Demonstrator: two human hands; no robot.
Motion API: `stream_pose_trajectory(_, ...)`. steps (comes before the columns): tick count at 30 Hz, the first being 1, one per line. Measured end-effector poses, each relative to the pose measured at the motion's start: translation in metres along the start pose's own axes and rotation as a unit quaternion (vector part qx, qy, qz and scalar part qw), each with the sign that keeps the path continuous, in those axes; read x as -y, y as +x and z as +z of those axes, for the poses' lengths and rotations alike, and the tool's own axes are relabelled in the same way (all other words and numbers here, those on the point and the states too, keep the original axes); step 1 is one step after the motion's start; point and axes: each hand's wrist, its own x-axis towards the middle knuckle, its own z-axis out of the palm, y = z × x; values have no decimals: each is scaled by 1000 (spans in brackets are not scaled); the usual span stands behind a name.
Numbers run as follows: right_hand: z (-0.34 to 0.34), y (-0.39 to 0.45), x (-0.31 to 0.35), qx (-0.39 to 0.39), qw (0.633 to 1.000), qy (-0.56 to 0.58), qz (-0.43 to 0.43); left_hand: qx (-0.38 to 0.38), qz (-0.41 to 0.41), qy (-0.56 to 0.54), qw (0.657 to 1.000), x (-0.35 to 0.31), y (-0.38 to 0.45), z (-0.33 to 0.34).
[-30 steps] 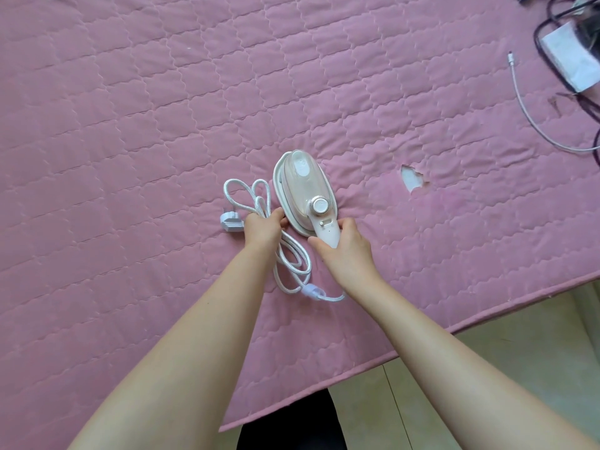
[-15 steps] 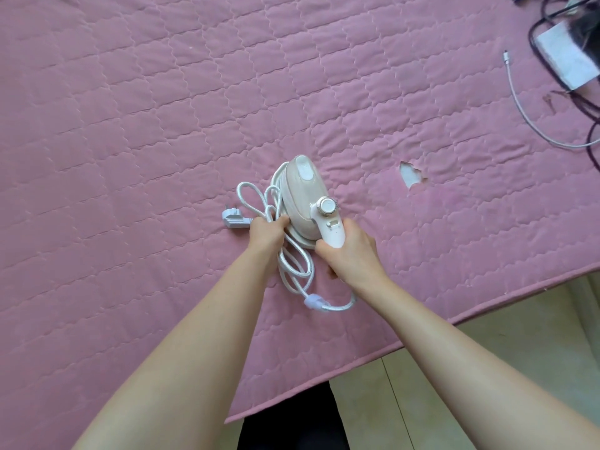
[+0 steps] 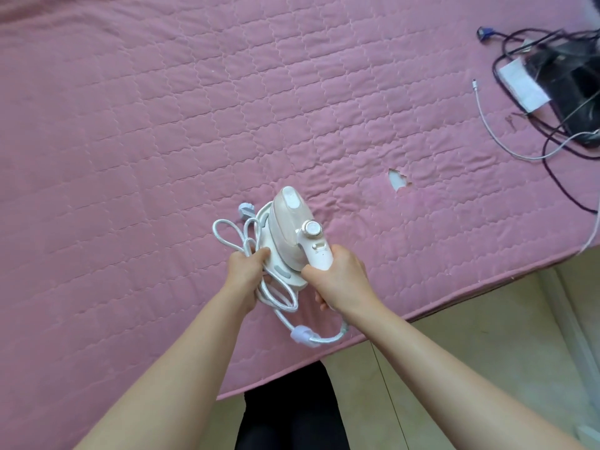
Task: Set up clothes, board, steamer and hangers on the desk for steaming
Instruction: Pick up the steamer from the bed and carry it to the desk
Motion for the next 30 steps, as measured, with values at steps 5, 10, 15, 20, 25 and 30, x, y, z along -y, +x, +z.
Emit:
stream_pose_trajectory(5, -11, -50, 32, -36, 999, 7, -18, -9, -2, -47, 999, -15, -54, -37)
stream_pose_trajectory(10, -23, -108, 69, -52, 998, 28, -29, -39, 7, -114, 993, -35, -112, -79)
stream_pose_trajectory(15, -32, -160, 102, -52, 996, 54, -40, -59, 16, -151, 987, -48, -163, -116)
stream_pose_trajectory(20, -35, -203, 130, -57, 995, 45, -71, -76, 30, -196, 977, -56, -211, -151)
stream_pose_trajectory(25, -38, -236, 153, -38, 994, 45, -91, -111, 73, -220, 967, -56, -256, -180)
stream_pose_trajectory(30, -40, -258, 169, -5, 992, 29, -121, -154, 94, -222, 958, -44, -295, -202)
